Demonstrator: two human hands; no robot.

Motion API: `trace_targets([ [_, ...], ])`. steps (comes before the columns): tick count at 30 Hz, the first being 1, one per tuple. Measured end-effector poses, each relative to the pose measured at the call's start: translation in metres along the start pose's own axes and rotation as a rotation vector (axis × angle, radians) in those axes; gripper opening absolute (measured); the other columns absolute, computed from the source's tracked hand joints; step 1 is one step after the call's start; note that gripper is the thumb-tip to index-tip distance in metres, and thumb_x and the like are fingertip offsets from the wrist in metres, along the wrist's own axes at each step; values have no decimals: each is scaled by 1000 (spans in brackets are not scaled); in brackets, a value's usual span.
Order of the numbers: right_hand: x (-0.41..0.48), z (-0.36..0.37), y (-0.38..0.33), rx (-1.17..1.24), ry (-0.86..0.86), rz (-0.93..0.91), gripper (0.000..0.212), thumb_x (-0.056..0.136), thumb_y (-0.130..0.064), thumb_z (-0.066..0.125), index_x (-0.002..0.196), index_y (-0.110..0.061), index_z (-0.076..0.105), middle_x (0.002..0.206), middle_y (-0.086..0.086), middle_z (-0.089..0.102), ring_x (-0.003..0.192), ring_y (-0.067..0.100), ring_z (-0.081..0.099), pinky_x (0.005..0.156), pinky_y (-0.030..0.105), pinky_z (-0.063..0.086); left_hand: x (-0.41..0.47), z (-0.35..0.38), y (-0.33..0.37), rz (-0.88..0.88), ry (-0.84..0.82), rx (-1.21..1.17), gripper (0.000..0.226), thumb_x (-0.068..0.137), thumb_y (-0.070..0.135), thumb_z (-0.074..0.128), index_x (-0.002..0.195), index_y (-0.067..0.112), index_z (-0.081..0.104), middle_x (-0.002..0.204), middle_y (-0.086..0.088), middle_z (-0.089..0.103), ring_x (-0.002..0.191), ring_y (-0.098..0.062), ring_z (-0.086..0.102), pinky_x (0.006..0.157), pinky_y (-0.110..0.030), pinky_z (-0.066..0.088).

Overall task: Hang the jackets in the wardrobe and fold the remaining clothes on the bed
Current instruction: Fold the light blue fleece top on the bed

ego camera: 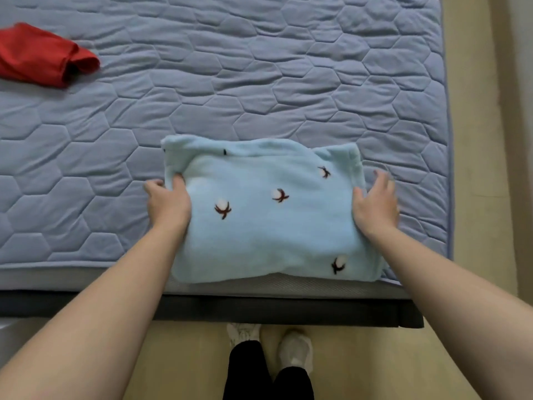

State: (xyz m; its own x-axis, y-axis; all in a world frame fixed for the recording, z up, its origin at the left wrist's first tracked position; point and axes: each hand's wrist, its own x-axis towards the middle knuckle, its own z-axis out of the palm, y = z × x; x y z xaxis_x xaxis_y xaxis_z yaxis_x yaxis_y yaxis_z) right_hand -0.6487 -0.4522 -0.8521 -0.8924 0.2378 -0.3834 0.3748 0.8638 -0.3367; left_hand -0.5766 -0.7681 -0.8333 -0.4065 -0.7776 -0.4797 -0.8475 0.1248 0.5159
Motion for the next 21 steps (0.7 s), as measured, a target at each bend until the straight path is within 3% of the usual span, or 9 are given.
trace_targets([
  [3,-30,-5,-21,-55,119,-344,62,91,-28,43,149,-20,22,156,6,20,144,25,15,115,50,10,-25,-22,8,612,191,138,54,93,33,38,143,11,29,148,-12,32,136,-27,30,109,-38,24],
  [6,-60,3,-54,-121,38,-662,64,87,-37,34,149,-22,28,158,3,20,146,27,12,113,56,4,-50,-14,3,1012,56,456,58,90,35,33,146,19,30,157,-8,21,145,-24,15,114,-52,9],
  [8,-62,23,-74,-204,-54,-770,61,89,-40,37,148,-27,29,157,0,20,146,30,12,110,63,4,-49,4,-1,1033,-44,665,60,88,40,30,144,20,39,156,-11,21,145,-30,15,112,-60,9],
  [10,-51,49,-85,-314,-142,-781,62,92,-46,40,149,-34,19,159,-6,8,147,27,1,109,65,-3,-31,22,-3,920,-89,783,60,89,46,26,146,27,35,158,-9,12,146,-30,7,113,-61,7],
  [13,-22,87,-74,-429,-138,-755,63,92,-55,35,149,-41,12,160,-9,2,147,25,-4,107,67,-6,5,52,-23,800,-66,799,62,87,50,28,148,36,25,160,-6,0,146,-29,-1,110,-64,8],
  [17,10,102,-42,-423,-79,-714,67,87,-59,23,150,-37,15,160,-2,10,147,26,6,109,64,-1,26,73,-38,813,-45,747,67,83,49,30,148,35,22,159,-9,1,145,-33,5,106,-68,13],
  [21,24,83,-19,-477,-97,-531,68,89,-61,10,151,-34,0,160,-4,-6,147,16,-6,112,57,-8,24,69,-34,749,-23,699,67,87,47,31,150,29,18,159,-12,0,145,-33,6,108,-63,16],
])
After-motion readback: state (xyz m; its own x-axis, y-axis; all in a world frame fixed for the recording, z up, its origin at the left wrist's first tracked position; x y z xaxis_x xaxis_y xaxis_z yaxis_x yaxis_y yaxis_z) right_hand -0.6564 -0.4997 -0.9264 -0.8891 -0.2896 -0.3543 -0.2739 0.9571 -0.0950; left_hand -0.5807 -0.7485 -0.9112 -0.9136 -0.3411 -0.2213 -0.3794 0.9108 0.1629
